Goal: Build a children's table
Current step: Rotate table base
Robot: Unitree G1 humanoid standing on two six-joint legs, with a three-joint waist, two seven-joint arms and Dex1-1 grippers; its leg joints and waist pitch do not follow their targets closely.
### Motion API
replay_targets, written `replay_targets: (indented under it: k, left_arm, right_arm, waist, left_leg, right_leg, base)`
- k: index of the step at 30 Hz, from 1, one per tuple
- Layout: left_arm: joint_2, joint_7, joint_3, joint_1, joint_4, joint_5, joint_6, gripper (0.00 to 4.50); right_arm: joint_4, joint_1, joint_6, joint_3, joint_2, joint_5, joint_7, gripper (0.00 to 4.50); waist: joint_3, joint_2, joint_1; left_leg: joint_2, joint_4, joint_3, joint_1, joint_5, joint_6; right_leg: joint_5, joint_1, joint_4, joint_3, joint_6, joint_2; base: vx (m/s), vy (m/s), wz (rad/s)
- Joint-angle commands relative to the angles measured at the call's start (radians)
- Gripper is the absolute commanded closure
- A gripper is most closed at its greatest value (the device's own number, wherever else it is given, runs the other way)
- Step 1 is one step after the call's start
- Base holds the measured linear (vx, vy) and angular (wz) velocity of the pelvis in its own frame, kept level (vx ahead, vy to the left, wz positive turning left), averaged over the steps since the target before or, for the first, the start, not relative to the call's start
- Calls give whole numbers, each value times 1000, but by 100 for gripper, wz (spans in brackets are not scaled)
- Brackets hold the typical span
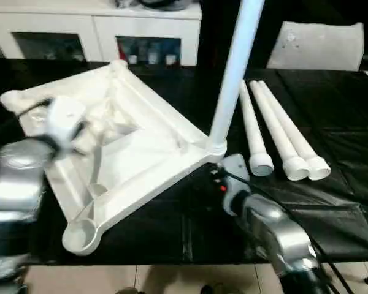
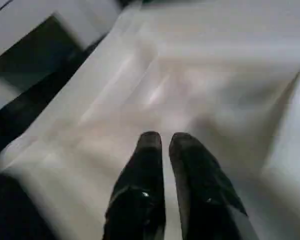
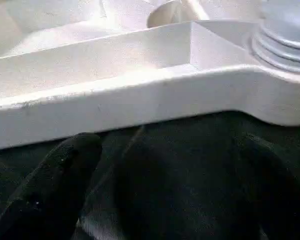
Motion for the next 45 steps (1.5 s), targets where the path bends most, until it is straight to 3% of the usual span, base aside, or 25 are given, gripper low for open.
replay_targets:
  k: [1,3,4,6,10,16,19,22,28,31,38,43,45]
  left_arm:
    - [17,2,7,18,-12,22,28,435]
    - [35,5,-5,32,-2,19,33,443]
    - [46,1,-19,47,4,19,44,443]
    - [47,-5,-30,61,6,25,63,443]
    - [56,-29,-60,89,-18,43,105,443]
    - [66,-185,-134,130,-119,-56,174,443]
    - [92,-320,-192,164,-229,-140,257,443]
    - [106,-411,-226,187,-301,-206,292,443]
    - [98,-519,-284,207,-406,-324,350,443]
    - [41,-551,-314,170,-436,-384,388,443]
    - [-85,-532,-382,74,-381,-403,369,443]
    - [-210,-422,-405,9,-249,-345,287,443]
    - [-261,-354,-391,-14,-175,-318,229,443]
  right_arm:
    - [24,-13,15,1,-3,-9,-17,0]
    - [35,-27,22,5,2,-7,-20,0]
    - [47,-40,26,12,6,-9,-21,0]
    - [62,-49,23,19,10,-14,-21,0]
    - [101,-73,11,23,17,-23,-26,0]
    - [172,-105,-12,23,24,-30,-32,0]
    - [218,-128,-38,24,29,-36,-38,0]
    - [242,-147,-51,18,32,-36,-44,0]
    - [273,-179,-68,7,32,-33,-51,0]
    - [303,-203,-85,-4,28,-36,-48,0]
    - [320,-218,-100,-9,14,-43,-42,0]
    - [328,-227,-114,-18,3,-54,-47,0]
    - [327,-230,-118,-24,-1,-57,-50,0]
  waist:
    - [-67,19,4]
    - [-67,23,12]
    - [-67,16,15]
    - [-66,20,21]
    - [-66,19,20]
    - [-68,21,22]
    - [-65,19,19]
    - [-63,21,20]
    - [-65,19,16]
    - [-68,13,10]
    - [-72,6,-3]
    - [-74,11,-6]
    - [-76,6,-7]
  left_leg:
    - [30,-70,-8,9,-168,-11]
    - [31,-72,-8,10,-176,-13]
    - [30,-73,-9,7,-176,-14]
    - [30,-72,-8,8,-182,-18]
    - [29,-74,-10,6,-199,-25]
    - [30,-74,-10,8,-196,-30]
    - [30,-75,-9,8,-216,-31]
    - [29,-74,-7,15,-244,-33]
    - [28,-76,-10,10,-240,-43]
    - [25,-72,-9,3,-198,-39]
    - [20,-63,-3,-3,-138,-19]
    - [19,-58,-2,-3,-135,-11]
    - [21,-59,-5,-7,-139,-7]
  right_leg:
    - [-177,44,-64,47,-200,-61]
    - [-181,43,-65,48,-201,-62]
    - [-178,45,-62,47,-200,-62]
    - [-191,43,-63,49,-195,-65]
    - [-228,44,-65,50,-185,-67]
    - [-209,42,-64,50,-196,-67]
    - [-232,41,-64,49,-200,-67]
    - [-280,35,-71,50,-192,-66]
    - [-270,41,-66,48,-174,-62]
    - [-235,48,-62,47,-180,-62]
    - [-185,56,-61,47,-192,-59]
    - [-177,58,-65,46,-195,-58]
    - [-189,63,-65,45,-189,-60]
  base:
    - [0,0,0]
    - [0,0,0]
    - [0,0,0]
    - [0,0,0]
    - [0,0,0]
    - [0,0,0]
    - [0,0,0]
    - [0,0,0]
    - [0,0,0]
    - [0,0,0]
    - [0,0,0]
    - [0,0,0]
    - [0,0,0]
